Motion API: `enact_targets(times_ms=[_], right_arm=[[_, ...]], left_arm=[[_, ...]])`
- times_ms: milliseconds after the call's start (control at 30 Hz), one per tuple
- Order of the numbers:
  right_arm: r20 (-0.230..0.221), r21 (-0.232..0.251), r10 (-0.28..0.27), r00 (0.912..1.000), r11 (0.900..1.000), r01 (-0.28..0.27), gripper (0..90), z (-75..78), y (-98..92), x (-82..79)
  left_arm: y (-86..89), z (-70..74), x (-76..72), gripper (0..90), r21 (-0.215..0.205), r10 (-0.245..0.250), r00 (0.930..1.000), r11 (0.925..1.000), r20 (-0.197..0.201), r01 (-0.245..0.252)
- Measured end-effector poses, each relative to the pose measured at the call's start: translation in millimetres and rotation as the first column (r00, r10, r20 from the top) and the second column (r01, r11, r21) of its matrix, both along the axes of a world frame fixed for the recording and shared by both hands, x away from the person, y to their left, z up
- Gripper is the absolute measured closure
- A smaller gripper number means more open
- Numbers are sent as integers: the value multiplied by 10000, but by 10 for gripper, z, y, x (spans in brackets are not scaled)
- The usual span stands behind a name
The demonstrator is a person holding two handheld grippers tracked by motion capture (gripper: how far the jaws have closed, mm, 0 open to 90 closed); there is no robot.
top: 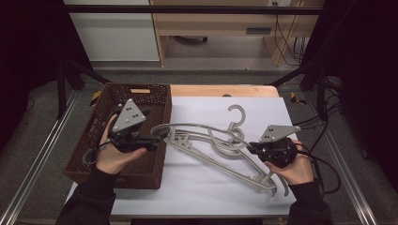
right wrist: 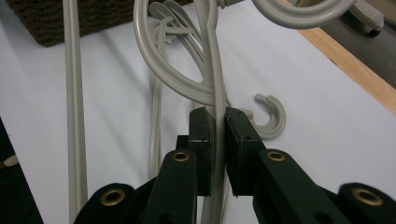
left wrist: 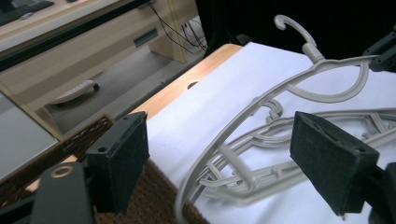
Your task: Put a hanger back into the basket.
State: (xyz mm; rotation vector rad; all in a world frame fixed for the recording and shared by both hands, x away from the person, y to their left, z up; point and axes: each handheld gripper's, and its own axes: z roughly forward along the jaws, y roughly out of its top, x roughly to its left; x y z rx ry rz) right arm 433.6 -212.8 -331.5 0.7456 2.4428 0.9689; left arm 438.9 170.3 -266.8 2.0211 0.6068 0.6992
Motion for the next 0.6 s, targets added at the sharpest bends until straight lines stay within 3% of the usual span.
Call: enact_targets(times_ms=[133, 267, 400, 600], right_arm=[[75, -92, 211, 9997, 9997, -210, 820, 66, 71, -3], [60, -98, 349, 9994, 9993, -348, 820, 113, 125, 1], [20, -209, 509, 9987, 9985, -509, 820, 134, 195, 5], [3, -399, 728, 9973, 9965, -728, 820, 149, 262, -3]], left_arm=[[-228, 6, 51, 225, 655, -329, 9994, 9973, 74, 323], [-416, -43, 138, 258, 1429, -584, 9983, 9880, -82, 589], [-605, -147, 225, 287, 2481, -780, 9960, 9649, -430, 863], [-802, -303, 314, 384, 3334, -958, 9914, 9351, -893, 1204]])
